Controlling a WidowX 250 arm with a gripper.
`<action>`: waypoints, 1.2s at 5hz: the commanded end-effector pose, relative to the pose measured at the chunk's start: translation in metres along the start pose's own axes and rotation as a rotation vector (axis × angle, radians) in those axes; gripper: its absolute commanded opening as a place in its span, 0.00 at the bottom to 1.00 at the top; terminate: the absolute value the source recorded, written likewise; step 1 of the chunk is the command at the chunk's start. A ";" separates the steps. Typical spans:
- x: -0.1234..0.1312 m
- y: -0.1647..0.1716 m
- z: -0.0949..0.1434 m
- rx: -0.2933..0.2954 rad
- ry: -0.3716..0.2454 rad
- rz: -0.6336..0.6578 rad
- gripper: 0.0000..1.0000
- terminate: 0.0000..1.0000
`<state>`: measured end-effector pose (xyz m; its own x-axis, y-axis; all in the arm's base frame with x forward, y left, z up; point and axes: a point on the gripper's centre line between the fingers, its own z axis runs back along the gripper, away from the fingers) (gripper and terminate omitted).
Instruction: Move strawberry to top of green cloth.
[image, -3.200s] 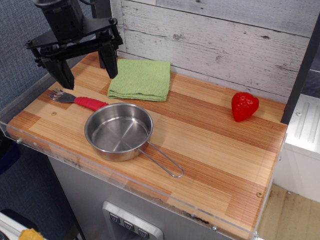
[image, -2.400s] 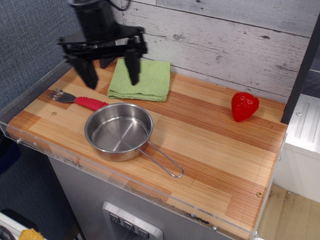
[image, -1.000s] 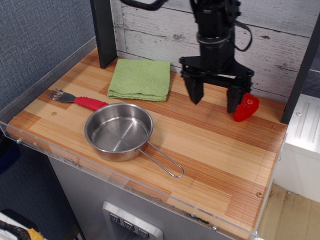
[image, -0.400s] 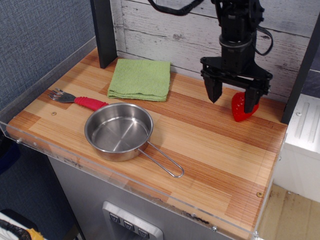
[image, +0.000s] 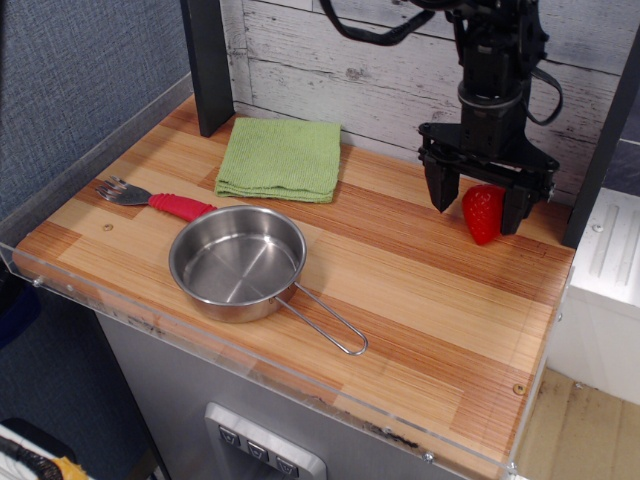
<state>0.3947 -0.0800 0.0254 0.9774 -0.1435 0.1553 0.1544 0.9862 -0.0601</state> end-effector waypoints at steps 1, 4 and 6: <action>0.009 -0.010 0.013 0.023 -0.059 -0.030 0.00 0.00; -0.012 0.011 0.071 -0.059 -0.098 -0.005 0.00 0.00; -0.037 0.048 0.117 -0.055 -0.140 0.079 0.00 0.00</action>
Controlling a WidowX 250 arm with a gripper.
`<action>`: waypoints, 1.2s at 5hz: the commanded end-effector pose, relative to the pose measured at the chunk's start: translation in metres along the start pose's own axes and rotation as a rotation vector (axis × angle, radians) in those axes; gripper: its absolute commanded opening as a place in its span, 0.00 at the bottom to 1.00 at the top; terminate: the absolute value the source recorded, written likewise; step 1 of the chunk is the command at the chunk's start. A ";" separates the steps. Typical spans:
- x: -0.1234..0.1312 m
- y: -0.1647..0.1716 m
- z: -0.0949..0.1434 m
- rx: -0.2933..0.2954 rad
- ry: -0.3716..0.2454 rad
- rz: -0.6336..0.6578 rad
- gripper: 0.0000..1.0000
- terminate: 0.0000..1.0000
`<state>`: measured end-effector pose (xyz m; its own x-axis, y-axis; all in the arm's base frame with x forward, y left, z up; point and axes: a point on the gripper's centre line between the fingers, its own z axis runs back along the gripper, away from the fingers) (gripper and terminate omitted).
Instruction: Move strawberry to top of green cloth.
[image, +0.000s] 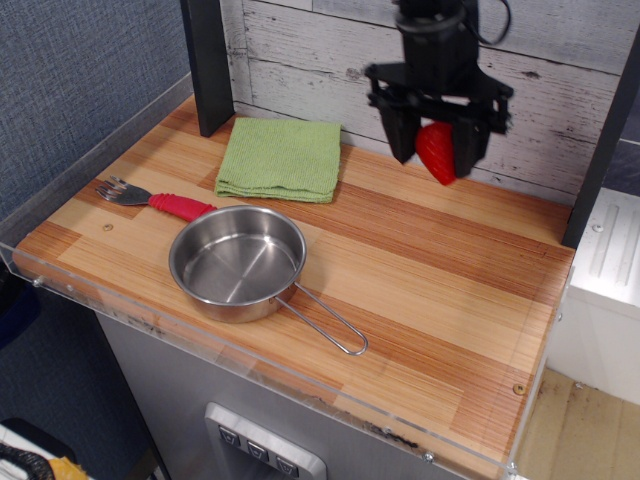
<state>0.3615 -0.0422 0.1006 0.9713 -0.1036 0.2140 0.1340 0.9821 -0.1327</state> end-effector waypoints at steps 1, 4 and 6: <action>-0.014 0.044 0.046 0.030 -0.088 0.098 0.00 0.00; -0.015 0.125 0.046 0.108 -0.090 0.242 0.00 0.00; -0.012 0.162 0.021 0.155 -0.051 0.296 0.00 0.00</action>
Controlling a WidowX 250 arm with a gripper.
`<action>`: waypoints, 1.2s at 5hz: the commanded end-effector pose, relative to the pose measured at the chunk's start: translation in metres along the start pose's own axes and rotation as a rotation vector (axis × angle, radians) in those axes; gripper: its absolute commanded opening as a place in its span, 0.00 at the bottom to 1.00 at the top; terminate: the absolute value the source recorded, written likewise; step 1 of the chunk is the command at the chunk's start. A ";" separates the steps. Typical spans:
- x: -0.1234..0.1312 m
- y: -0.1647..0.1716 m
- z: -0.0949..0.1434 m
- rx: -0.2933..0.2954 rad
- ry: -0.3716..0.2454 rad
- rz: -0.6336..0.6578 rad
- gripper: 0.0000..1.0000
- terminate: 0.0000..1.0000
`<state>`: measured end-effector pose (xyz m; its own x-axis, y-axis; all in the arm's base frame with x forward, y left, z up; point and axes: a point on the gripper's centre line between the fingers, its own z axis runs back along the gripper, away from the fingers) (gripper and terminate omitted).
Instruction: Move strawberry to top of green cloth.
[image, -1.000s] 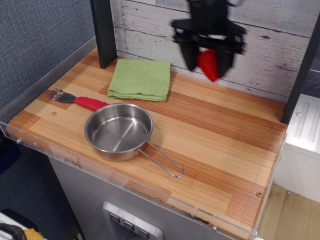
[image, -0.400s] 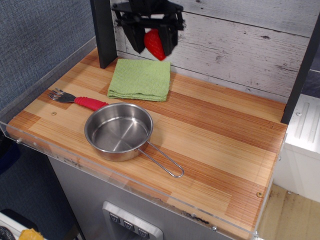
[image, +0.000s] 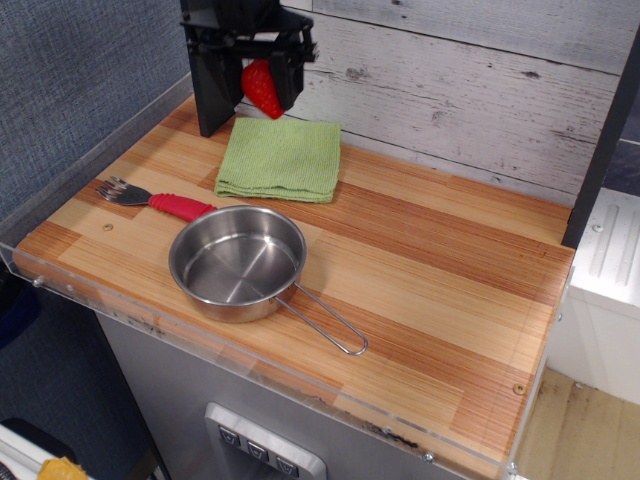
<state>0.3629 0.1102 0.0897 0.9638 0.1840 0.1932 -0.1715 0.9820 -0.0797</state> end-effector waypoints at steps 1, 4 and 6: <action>0.011 0.010 -0.010 0.041 -0.015 0.006 0.00 0.00; 0.013 0.003 -0.054 0.000 0.084 -0.010 0.00 0.00; 0.010 0.004 -0.048 0.002 0.119 0.035 1.00 0.00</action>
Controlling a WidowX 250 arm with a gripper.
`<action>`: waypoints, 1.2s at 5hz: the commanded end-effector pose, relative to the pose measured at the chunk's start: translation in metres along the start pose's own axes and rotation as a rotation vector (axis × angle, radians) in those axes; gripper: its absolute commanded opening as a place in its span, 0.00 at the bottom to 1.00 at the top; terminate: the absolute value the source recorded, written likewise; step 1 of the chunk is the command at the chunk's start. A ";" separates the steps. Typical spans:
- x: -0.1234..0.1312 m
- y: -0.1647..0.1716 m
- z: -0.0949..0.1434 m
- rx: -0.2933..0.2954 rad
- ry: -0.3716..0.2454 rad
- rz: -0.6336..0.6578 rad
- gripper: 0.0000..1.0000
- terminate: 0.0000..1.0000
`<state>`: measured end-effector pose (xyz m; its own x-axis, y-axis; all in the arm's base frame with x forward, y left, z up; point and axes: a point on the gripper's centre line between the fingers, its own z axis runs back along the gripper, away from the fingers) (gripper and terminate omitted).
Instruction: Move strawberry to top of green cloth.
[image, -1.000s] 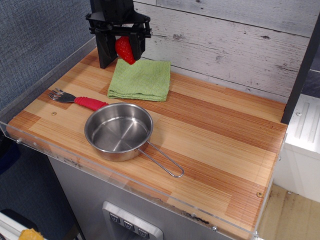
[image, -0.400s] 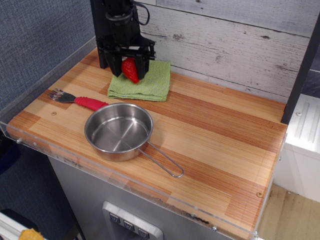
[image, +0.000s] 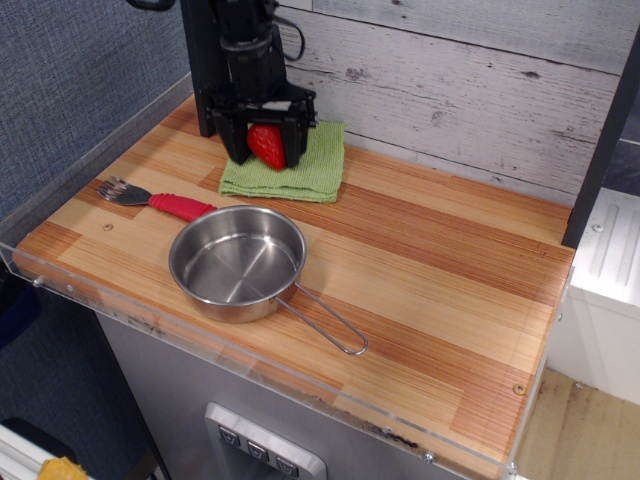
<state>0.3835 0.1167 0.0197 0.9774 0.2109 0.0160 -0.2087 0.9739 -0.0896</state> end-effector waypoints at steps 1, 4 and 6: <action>-0.003 -0.007 0.030 0.000 -0.067 -0.005 1.00 0.00; 0.000 -0.017 0.099 -0.002 -0.228 -0.022 1.00 0.00; -0.021 -0.028 0.146 -0.011 -0.304 -0.041 1.00 0.00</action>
<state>0.3730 0.1051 0.1435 0.9461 0.2042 0.2515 -0.1836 0.9776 -0.1030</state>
